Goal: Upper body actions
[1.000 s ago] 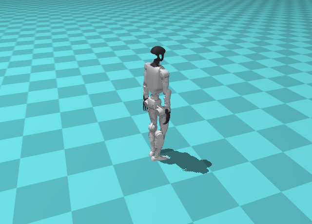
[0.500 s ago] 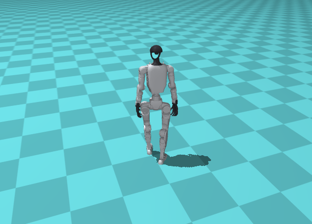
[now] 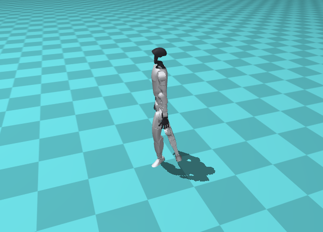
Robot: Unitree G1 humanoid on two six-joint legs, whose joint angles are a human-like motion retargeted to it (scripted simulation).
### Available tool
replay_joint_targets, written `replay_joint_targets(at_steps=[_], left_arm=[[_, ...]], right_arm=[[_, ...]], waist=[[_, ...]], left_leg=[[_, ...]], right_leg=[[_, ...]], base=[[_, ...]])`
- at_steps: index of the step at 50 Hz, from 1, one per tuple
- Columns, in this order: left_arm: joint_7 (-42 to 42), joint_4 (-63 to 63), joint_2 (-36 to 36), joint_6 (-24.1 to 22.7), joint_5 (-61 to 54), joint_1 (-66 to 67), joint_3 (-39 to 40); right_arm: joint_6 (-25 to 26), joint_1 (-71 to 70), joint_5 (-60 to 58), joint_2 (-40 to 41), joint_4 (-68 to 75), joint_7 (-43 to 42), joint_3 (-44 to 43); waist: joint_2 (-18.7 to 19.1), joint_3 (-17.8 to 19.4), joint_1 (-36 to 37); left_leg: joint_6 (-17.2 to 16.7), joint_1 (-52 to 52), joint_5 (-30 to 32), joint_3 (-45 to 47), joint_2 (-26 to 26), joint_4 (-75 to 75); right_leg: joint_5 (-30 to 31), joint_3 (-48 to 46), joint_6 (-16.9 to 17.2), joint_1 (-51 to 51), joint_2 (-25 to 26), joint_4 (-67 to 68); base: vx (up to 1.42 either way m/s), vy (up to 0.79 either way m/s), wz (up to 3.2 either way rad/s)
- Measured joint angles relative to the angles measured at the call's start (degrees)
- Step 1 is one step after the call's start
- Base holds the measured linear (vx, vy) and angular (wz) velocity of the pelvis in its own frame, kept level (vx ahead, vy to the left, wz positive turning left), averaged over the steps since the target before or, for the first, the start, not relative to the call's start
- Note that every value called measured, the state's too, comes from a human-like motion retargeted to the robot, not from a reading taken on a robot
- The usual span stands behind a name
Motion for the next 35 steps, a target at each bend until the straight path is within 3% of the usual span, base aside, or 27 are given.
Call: replay_joint_targets(at_steps=[3, 5, 8, 14, 18, 20, 23, 25, 26, 30, 35], left_arm=[[-0.7, 0.6, 0.9, 0.1, 0.1, -0.4, -0.5], [-1.0, 0.7, 1.5, 0.6, 1.9, -1.1, -1.5], [-1.2, -0.4, 2.7, 0.9, 4.6, -2.7, -3.2], [-2.5, -2.4, 3.0, -0.1, 5.1, -2.9, -6.0], [-2.3, -1.3, 3.0, 0.1, 5.2, -3.0, -5.4], [-1.9, -0.5, 2.9, 0.2, 5.2, -2.2, -5.2], [-1.5, 1.4, 3.2, 0.4, 5.3, -1.2, -5.1], [-1.7, 2.7, 3.7, 0.6, 5.7, -0.6, -5.2], [-2.1, 3.5, 4.1, 1.0, 6.0, -0.7, -5.1], [-0.6, 6.3, 3.9, 2.2, 5.5, -1.2, -5.6], [-1.7, 6.2, 3.8, 1.5, 3.3, -0.2, -5.2]], right_arm=[[-0.1, 0.5, -1.7, -0.7, 0.1, -0.2, 0.3], [-0.2, 1.2, -2.0, -1.0, 0.6, -0.7, 0.7], [0.1, 1.4, -1.8, -0.9, 1.8, -0.8, 0.8], [0.5, 1.7, -2.4, -0.4, 2.0, -1.5, 0.5], [0.1, 0.4, -1.3, 0.0, 1.3, -1.5, 0.8], [-0.1, 0.1, -1.1, 0.1, 0.9, -1.2, 1.0], [-0.4, -0.4, -1.2, 0.6, 0.0, -0.8, 1.5], [-0.7, -0.3, -1.9, 1.1, -1.0, -0.4, 1.9], [-0.7, -0.4, -2.7, 1.3, -1.4, 0.0, 2.1], [-0.7, -0.4, -5.4, 1.7, -3.5, 1.1, 1.3], [-0.9, 0.2, -6.1, 2.2, -3.2, -1.0, 2.3]], waist=[[4.8, 1.3, -4.5], [4.8, 2.3, -6.4], [2.4, 3.5, -5.9], [-0.1, 4.5, -4.5], [-3.2, 6.0, -5.6], [-4.9, 6.2, -5.7], [-7.4, 6.8, -5.1], [-8.3, 7.4, -5.0], [-8.8, 7.1, -3.6], [-8.2, 6.1, -1.5], [-7.7, 4.6, -5.5]], left_leg=[[0.0, -0.7, -0.6, -10.9, 4.3, 2.6], [0.6, -0.5, -0.4, -16.8, 3.1, 2.4], [1.4, 0.1, 1.2, -22.6, -0.1, 0.3], [2.0, 0.4, 3.0, -31.5, -2.5, -1.0], [3.0, 1.7, 4.6, -36.0, -6.4, -2.6], [3.2, 2.8, 5.1, -37.0, -8.5, -3.7], [3.3, 5.0, 5.4, -37.9, -11.5, -5.3], [3.1, 6.9, 5.6, -39.4, -12.6, -6.3], [2.9, 7.2, 5.6, -38.2, -12.8, -6.9], [2.6, 7.3, 5.4, -38.6, -12.6, -8.0], [2.8, 6.6, 2.7, -40.7, -12.7, -5.5]], right_leg=[[8.6, 8.2, -4.4, 0.1, -2.4, 13.9], [8.7, 20.5, -0.1, -4.7, -5.2, 22.3], [5.3, 34.6, 3.7, -11.2, -4.3, 25.4], [-1.9, 46.0, -0.3, -17.8, -2.0, 18.7], [-7.6, 56.9, 1.3, -22.3, -0.2, 11.5], [-9.8, 59.3, 1.8, -22.8, -0.1, 5.6], [-11.7, 55.4, 1.9, -22.2, -2.0, -3.2], [-9.1, 52.7, -1.6, -22.0, -1.7, -7.1], [-10.2, 52.1, -0.7, -21.2, -2.5, -6.4], [-11.2, 54.3, 0.9, -22.2, -2.1, -5.0], [-10.7, 54.1, 1.1, -22.4, -2.2, -6.3]], base=[[0.41, 0.03, 2.85], [0.39, -0.02, 2.61], [0.28, -0.11, 1.87], [0.25, -0.16, 1.39], [0.12, -0.15, 1.31], [0.15, -0.16, 0.98], [0.14, -0.17, 0.71], [0.11, -0.15, 0.43], [0.09, -0.12, -0.12], [-0.01, -0.15, 0.01], [-0.03, -0.13, -0.04]])
